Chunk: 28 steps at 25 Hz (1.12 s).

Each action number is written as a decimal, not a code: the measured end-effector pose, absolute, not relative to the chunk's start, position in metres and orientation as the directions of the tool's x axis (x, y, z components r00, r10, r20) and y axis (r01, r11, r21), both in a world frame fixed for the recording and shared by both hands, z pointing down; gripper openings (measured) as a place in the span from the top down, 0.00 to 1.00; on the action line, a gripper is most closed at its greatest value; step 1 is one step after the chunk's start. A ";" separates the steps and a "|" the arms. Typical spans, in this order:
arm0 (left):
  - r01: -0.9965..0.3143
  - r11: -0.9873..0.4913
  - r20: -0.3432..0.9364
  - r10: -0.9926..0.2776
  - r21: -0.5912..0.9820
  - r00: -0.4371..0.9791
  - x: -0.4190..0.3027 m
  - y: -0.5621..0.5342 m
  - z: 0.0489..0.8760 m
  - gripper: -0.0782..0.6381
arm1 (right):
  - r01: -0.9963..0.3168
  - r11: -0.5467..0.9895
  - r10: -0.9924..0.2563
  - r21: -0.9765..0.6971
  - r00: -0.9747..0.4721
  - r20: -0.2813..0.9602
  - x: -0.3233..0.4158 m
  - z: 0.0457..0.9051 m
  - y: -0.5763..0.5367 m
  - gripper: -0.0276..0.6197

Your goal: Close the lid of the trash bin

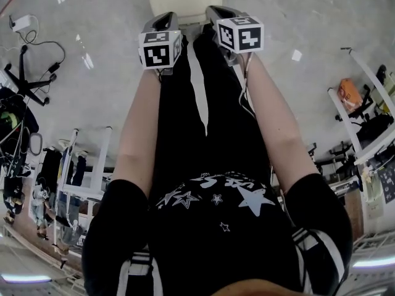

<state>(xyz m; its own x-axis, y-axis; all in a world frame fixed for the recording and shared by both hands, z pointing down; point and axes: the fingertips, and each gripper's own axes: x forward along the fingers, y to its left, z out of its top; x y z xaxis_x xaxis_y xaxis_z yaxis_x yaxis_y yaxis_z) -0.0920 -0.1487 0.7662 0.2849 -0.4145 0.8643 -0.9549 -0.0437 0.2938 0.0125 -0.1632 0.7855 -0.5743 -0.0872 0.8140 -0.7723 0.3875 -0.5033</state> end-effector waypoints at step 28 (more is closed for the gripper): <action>-0.919 -0.164 0.878 -0.274 0.359 0.392 -0.082 -0.156 0.792 0.87 | -0.831 0.292 -0.090 -0.473 -0.516 0.852 0.010 0.795 -0.176 0.95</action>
<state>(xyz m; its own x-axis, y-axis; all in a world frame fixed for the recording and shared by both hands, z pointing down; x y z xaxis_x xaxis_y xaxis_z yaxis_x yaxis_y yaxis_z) -0.0822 -0.1561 0.7915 0.3920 -0.2738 0.8783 -0.9188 -0.1636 0.3591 0.0104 -0.1759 0.7945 -0.5159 -0.0896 0.8520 -0.8315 0.2919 -0.4727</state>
